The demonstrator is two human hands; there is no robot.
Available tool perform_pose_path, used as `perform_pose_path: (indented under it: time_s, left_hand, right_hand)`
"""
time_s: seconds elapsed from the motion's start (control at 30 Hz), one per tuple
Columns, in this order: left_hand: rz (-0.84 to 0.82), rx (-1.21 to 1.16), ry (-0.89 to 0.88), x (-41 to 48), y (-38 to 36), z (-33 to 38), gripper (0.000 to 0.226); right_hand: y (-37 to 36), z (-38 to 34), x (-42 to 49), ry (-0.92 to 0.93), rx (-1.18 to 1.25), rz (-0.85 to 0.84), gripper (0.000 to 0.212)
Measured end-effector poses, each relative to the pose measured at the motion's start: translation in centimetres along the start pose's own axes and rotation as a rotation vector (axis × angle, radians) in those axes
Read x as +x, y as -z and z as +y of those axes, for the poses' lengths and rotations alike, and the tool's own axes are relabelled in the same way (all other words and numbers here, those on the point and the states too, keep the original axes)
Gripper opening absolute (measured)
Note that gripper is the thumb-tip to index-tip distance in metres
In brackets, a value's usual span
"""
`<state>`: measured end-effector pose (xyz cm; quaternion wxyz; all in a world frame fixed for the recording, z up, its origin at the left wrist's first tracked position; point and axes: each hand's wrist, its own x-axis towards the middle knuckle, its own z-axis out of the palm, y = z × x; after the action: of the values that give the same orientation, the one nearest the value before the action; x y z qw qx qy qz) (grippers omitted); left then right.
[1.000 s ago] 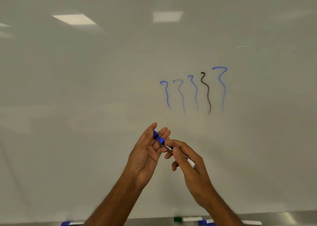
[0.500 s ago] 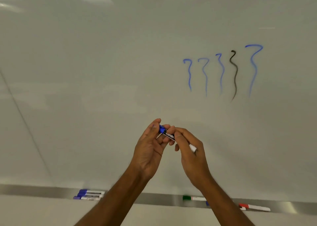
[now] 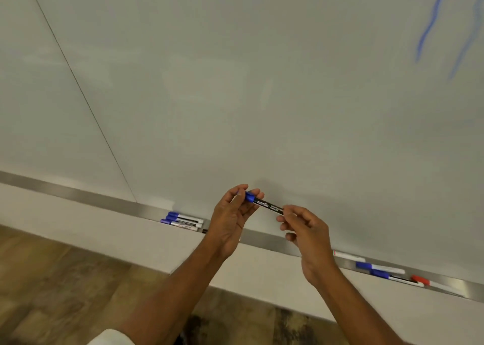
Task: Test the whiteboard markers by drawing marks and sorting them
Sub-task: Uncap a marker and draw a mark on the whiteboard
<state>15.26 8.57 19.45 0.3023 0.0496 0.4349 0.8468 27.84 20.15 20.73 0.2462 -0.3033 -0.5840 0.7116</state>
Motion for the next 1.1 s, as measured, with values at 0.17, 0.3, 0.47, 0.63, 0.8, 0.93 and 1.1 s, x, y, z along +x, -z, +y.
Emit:
perform_pose_path:
  time_s: [0.17,0.3,0.47,0.63,0.8,0.93,1.1]
  left_hand:
    - [0.170,0.107,0.024,2.6,6.6,-1.5,0.041]
    - [0.474,0.569,-0.083,3.6,12.8,-2.8,0.016]
    - [0.241,1.167,-0.143,3.4,17.9,-6.4,0.032]
    - [-0.191,1.593,-0.218,4.5,18.6,-10.1,0.054]
    - [-0.282,1.783,-0.202,7.2,17.2,-11.1,0.062]
    - [-0.272,1.863,-0.179,9.3,17.6,-12.2,0.064]
    - [-0.265,1.948,-0.082,9.4,18.4,-12.9,0.064]
  right_hand:
    - [-2.6,5.7,3.8,-0.198,0.019,0.100,0.011]
    - [-4.2,10.2,7.1,-0.258,-0.116,0.091,0.011]
    - [-5.4,14.3,10.5,-0.272,-0.309,0.034,0.011]
    - [-6.3,16.7,12.6,-0.304,-0.348,0.060,0.006]
    - [-7.7,18.2,13.6,-0.289,-0.422,0.030,0.007]
    - [-8.5,19.1,13.8,-0.231,-0.497,0.002,0.013]
    - [-8.2,20.4,13.9,-0.121,-0.667,-0.009,0.010]
